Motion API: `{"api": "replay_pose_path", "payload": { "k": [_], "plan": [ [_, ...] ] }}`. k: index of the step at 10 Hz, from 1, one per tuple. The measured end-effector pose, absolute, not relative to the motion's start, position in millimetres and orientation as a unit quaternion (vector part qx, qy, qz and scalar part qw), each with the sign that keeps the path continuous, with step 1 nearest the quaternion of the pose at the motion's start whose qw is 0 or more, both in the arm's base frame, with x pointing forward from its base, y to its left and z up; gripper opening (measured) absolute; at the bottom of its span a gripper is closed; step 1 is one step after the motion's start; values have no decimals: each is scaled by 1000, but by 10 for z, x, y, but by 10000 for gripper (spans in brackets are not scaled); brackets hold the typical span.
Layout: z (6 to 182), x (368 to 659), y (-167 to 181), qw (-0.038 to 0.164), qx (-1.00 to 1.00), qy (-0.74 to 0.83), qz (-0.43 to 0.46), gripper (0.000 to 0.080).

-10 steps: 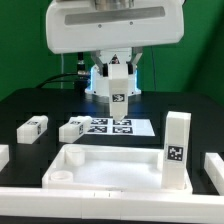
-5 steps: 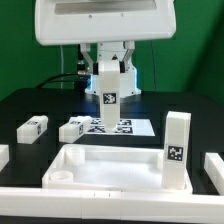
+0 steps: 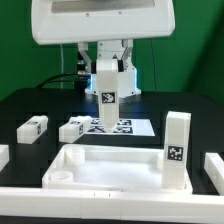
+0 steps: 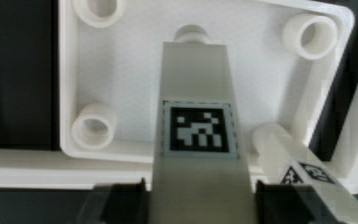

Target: Assemble desk

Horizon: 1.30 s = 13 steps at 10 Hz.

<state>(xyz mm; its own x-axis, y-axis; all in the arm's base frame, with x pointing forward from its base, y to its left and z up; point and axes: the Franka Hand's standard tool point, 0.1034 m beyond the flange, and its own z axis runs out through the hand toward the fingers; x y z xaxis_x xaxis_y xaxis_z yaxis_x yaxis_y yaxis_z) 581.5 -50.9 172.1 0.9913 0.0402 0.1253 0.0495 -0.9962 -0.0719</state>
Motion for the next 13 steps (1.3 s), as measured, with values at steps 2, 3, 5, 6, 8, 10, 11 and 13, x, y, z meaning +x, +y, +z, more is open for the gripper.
{"api": "replay_pose_path", "payload": {
  "k": [2,3,5,6,8,10,11,13],
  "plan": [
    [1738,5935,-544,35,-996,-26,-73,290],
    [1750,5977,-579,32,-994,-22,-99,290],
    [1788,6014,-672,23,-987,-9,-158,290],
    [1775,6012,-717,9,-984,-13,-178,290],
    [1745,5987,-768,-4,-981,-14,-196,290],
    [1702,6017,-806,-6,-981,-12,-194,291],
    [1661,6043,-834,-9,-981,-13,-192,291],
    [1572,6136,-937,-15,-982,-14,-190,290]
  ]
}}
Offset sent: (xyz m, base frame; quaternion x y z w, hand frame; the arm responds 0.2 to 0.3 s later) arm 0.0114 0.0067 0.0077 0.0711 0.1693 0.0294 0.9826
